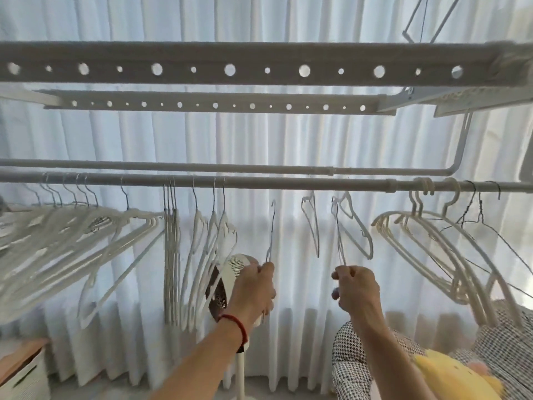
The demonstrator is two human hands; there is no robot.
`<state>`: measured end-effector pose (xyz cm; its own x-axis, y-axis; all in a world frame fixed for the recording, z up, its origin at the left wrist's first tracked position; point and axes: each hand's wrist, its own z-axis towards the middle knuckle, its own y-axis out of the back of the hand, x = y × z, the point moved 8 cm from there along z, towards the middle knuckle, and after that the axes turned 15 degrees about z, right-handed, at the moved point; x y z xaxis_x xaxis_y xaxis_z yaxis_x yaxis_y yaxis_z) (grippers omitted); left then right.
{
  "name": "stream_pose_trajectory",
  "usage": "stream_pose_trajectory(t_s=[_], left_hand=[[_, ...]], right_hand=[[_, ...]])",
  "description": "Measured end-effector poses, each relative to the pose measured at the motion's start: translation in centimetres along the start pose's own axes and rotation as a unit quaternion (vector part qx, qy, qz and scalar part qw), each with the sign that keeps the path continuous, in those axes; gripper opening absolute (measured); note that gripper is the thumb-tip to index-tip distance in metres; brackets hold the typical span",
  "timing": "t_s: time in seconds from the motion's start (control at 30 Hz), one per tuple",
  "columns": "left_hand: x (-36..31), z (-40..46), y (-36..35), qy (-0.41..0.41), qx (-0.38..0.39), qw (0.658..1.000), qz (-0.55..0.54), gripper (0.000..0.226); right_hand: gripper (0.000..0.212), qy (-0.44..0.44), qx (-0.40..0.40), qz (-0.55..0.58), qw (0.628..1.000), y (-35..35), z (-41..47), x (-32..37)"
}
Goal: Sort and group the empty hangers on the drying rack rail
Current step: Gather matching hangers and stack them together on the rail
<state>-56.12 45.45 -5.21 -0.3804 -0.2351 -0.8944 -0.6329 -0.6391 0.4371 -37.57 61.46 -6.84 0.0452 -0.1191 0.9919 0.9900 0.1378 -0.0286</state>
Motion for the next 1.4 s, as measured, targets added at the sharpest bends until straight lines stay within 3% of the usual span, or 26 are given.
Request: stream_pose_trajectory(t_s=[0.2, 0.4, 0.7, 0.93, 1.07, 1.2, 1.3, 1.33, 1.4], left_hand=[[4.6, -9.4, 1.3, -0.017, 0.08, 0.989, -0.125, 0.019], [1.7, -12.6, 5.3, -0.071, 0.092, 0.981, -0.153, 0.021], [-4.6, -8.6, 9.7, -0.082, 0.008, 0.991, -0.107, 0.024], [-2.6, -5.3, 9.4, -0.014, 0.016, 0.997, -0.07, 0.022], [-1.5, -5.9, 8.7, -0.013, 0.008, 0.998, -0.058, 0.02], [-2.5, -6.8, 8.6, -0.039, -0.006, 0.998, 0.042, 0.034], [-3.4, -8.0, 8.7, -0.068, -0.035, 0.986, 0.149, 0.032], [-3.9, -8.5, 8.9, -0.081, -0.055, 0.974, 0.203, 0.031], [-5.5, -9.7, 9.2, -0.112, -0.127, 0.92, 0.353, 0.035]], right_hand=[[0.029, -0.051, 0.052, 0.057, 0.996, 1.1, -11.4, -4.8], [0.031, -0.022, 0.079, 0.168, 0.982, 0.3, -19.0, 2.2], [0.029, -0.025, 0.13, 0.192, 0.972, -6.8, -15.6, 10.6], [0.028, -0.072, 0.138, 0.147, 0.977, -10.6, -13.3, 8.3], [0.027, -0.054, 0.15, 0.115, 0.981, -10.6, -13.7, 7.0], [0.034, 0.013, 0.165, 0.039, 0.985, -10.4, -14.5, 7.6], [0.029, 0.079, 0.163, -0.008, 0.983, -9.7, -14.3, 7.7], [0.027, 0.101, 0.159, -0.022, 0.982, -9.3, -14.1, 7.6], [0.018, 0.127, 0.143, -0.041, 0.981, -8.0, -12.9, 7.3]])
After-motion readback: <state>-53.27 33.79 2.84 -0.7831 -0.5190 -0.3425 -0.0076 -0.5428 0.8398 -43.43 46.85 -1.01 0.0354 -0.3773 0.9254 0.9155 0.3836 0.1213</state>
